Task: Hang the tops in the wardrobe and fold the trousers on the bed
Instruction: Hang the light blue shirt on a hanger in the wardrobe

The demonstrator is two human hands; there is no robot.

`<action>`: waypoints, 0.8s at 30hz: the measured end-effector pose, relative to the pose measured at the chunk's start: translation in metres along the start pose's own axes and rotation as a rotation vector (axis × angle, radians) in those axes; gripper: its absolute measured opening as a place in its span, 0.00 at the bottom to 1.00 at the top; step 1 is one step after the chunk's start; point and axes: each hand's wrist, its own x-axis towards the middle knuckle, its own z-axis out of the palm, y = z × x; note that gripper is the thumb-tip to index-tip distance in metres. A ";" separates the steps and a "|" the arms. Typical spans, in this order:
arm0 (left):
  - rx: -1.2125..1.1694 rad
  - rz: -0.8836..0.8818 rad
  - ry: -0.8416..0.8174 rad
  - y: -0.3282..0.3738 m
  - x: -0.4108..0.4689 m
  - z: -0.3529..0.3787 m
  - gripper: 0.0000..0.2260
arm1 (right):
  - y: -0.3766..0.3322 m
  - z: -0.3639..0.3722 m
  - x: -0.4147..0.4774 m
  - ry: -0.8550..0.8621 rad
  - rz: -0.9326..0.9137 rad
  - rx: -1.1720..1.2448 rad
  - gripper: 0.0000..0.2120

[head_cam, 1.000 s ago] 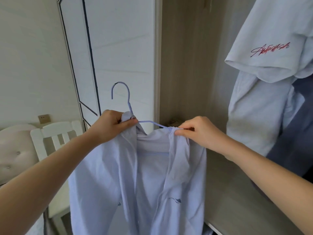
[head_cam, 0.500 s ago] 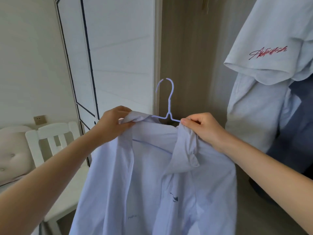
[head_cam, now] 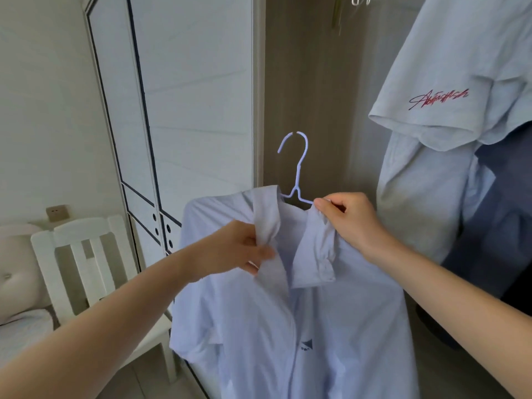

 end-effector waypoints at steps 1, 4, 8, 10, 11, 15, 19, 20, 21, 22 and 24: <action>0.060 -0.008 -0.038 0.000 0.001 -0.003 0.09 | -0.003 -0.003 0.000 0.007 -0.025 0.035 0.14; 0.295 0.002 0.138 0.000 0.009 -0.017 0.16 | -0.008 -0.014 0.000 0.004 -0.093 0.079 0.14; 0.400 0.286 0.706 0.002 0.018 -0.040 0.17 | -0.010 -0.028 -0.002 -0.058 -0.154 0.099 0.20; 0.429 0.433 0.583 0.008 0.022 -0.042 0.26 | -0.015 -0.034 -0.002 -0.063 -0.176 0.098 0.22; 0.511 0.464 0.515 0.010 0.025 -0.039 0.29 | -0.018 -0.037 -0.002 -0.065 -0.185 0.102 0.20; 0.491 0.470 0.528 0.018 0.036 -0.036 0.12 | -0.025 -0.051 -0.001 -0.059 -0.192 0.109 0.14; 0.329 0.443 0.576 0.022 0.040 -0.039 0.15 | -0.025 -0.066 -0.001 -0.059 -0.180 0.102 0.14; 0.339 0.437 0.588 0.024 0.041 -0.037 0.15 | -0.027 -0.069 -0.001 -0.066 -0.175 0.101 0.12; 0.341 0.430 0.600 0.025 0.042 -0.036 0.16 | -0.028 -0.074 0.000 -0.072 -0.173 0.095 0.09; 0.327 0.425 0.611 0.027 0.044 -0.036 0.16 | -0.030 -0.079 0.000 -0.082 -0.170 0.081 0.07; 0.293 0.425 0.622 0.029 0.044 -0.040 0.16 | -0.031 -0.092 0.001 -0.105 -0.159 0.015 0.05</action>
